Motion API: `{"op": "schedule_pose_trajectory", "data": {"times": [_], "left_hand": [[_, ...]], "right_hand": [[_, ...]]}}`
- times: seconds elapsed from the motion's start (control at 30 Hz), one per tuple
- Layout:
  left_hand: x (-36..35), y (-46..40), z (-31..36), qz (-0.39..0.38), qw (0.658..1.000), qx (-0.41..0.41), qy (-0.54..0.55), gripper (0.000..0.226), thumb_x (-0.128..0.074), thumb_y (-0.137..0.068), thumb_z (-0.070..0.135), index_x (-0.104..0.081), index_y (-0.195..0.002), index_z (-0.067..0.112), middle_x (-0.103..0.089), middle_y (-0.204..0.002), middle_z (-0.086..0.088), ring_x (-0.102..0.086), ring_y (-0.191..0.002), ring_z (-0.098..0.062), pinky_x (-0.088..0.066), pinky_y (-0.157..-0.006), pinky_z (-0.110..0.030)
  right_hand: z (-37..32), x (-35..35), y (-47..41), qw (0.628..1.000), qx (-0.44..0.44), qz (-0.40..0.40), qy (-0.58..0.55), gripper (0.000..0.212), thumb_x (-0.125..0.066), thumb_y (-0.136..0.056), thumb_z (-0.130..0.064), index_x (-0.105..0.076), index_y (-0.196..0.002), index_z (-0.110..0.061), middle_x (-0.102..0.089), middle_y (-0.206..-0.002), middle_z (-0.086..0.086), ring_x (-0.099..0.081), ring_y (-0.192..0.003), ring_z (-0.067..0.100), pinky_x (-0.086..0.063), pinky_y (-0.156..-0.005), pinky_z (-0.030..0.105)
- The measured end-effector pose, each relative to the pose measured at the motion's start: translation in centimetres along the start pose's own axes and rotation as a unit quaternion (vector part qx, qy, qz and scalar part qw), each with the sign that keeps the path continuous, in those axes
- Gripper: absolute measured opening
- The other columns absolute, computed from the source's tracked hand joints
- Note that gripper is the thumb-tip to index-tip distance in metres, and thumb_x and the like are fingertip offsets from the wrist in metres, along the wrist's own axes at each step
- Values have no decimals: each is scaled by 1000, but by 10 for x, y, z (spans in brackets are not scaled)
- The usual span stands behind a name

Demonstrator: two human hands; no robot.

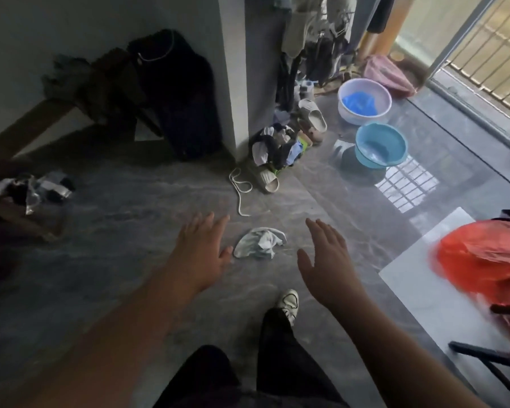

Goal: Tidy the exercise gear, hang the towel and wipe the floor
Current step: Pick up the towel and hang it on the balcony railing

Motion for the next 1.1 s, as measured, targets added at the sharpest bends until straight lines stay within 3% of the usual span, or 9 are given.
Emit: {"op": "schedule_pose_trajectory", "data": {"times": [0.2, 0.4, 0.7, 0.83, 0.9, 0.97, 1.03, 1.1], "left_hand": [[-74, -136, 10, -1, 999, -8, 37, 69, -48, -81, 37, -42, -145, 11, -43, -147, -22, -34, -138, -43, -29, -115, -52], [-259, -273, -25, 17, 996, -54, 74, 60, -64, -70, 8, -52, -128, 1, -57, -127, -21, -48, -123, -41, -36, -111, -49], [-580, -403, -83, -102, 990, 2, 98, 58, -61, -84, 18, -43, -139, 11, -48, -138, -13, -43, -127, -34, -36, -107, -42], [-679, -431, -104, -141, 985, 45, 86, 63, -66, -85, 38, -39, -140, 20, -45, -138, -7, -41, -127, -30, -38, -103, -41], [-706, -440, -112, -144, 982, 66, 105, 52, -66, -85, 38, -46, -131, 24, -49, -133, -4, -45, -123, -28, -43, -98, -41], [-715, -448, -119, -138, 976, 86, 144, 28, -60, -89, 28, -53, -115, 24, -56, -123, -3, -52, -114, -27, -47, -91, -40], [-705, -451, -122, -110, 973, 101, 175, 15, -56, -90, 18, -57, -104, 22, -60, -113, -5, -57, -105, -27, -46, -86, -37], [-682, -449, -123, -76, 972, 111, 193, 15, -56, -89, 11, -60, -102, 18, -59, -110, -8, -56, -101, -28, -42, -85, -35]], "right_hand": [[75, -54, -128, 998, -30, -59, 17, 67, -53, -94, -33, -26, -155, -23, -27, -161, 4, -19, -149, 26, -23, -120, 45], [181, -207, -238, 992, -83, -91, 11, 69, -51, -96, -27, -17, -157, -24, -19, -164, 1, -14, -150, 23, -12, -122, 35], [364, -498, -378, 984, -127, -124, 7, 71, -55, -91, -17, -24, -154, -14, -26, -160, 10, -20, -148, 27, -17, -120, 36], [424, -580, -426, 982, -147, -121, -5, 73, -62, -89, -20, -26, -153, -17, -33, -156, 8, -31, -140, 32, -28, -115, 41], [445, -603, -447, 979, -154, -130, -1, 75, -65, -87, -23, -28, -152, -19, -40, -149, 8, -39, -131, 34, -35, -108, 43], [455, -616, -463, 975, -166, -149, 20, 65, -67, -82, -21, -44, -142, -20, -52, -134, 10, -46, -122, 35, -42, -99, 41], [452, -618, -469, 971, -180, -154, 30, 33, -64, -73, -17, -61, -106, -21, -61, -104, 7, -55, -106, 35, -46, -79, 36], [439, -606, -463, 976, -174, -132, 6, 12, -62, -74, -18, -52, -81, -19, -54, -85, 2, -55, -91, 35, -37, -69, 33]]}}
Point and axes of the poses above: each hand's wrist, its own y-axis away from the middle knuckle, its own x-axis out of the back of the hand, z = x × y, the point moved 3 cm from there along -y, towards the middle knuckle
